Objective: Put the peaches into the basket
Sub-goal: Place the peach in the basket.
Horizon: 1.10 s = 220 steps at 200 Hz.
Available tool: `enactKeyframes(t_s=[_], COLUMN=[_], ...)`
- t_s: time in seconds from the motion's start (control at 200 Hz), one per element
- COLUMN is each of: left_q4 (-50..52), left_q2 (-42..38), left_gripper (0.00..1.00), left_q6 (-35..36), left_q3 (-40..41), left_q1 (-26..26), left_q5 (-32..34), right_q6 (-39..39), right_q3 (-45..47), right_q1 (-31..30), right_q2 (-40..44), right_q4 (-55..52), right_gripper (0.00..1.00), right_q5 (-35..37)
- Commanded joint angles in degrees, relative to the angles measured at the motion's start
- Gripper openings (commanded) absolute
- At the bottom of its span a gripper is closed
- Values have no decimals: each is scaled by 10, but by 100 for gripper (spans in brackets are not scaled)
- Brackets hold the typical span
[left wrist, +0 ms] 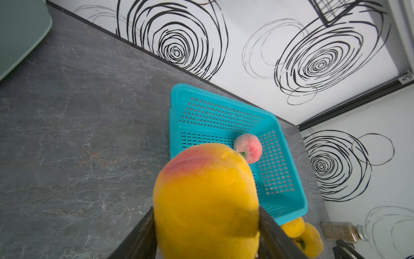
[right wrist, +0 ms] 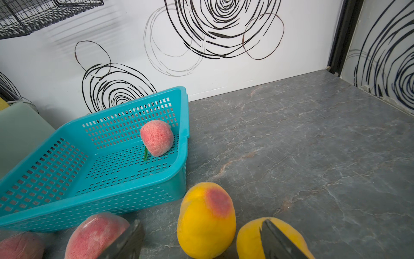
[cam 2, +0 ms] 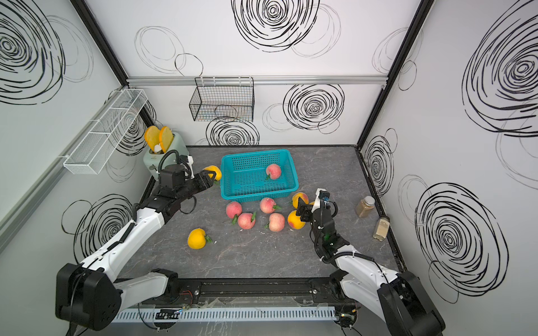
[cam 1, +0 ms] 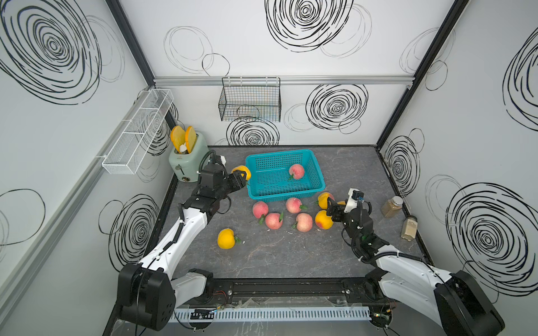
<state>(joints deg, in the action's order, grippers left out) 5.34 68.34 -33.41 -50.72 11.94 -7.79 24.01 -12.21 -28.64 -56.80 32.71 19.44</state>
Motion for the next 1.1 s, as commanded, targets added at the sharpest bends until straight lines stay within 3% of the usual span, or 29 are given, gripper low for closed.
enactKeyframes(t_s=[0.0, 0.475, 0.865, 1.096], left_q4=[-29, -4, 48, 16], left_q2=[-7, 78, 254, 337], left_gripper=[52, 52, 54, 54], left_q6=[15, 47, 102, 119], left_q3=[-29, -132, -292, -339], left_q1=[20, 123, 164, 177], left_q5=[24, 64, 78, 86], right_q6=[8, 7, 7, 7], right_q3=[-13, -20, -18, -18], right_q1=[-3, -7, -6, -7], right_q2=[-10, -23, -5, -9], right_q4=[12, 13, 8, 11], right_gripper=[85, 85, 85, 85], right_q5=[-4, -2, 0, -4])
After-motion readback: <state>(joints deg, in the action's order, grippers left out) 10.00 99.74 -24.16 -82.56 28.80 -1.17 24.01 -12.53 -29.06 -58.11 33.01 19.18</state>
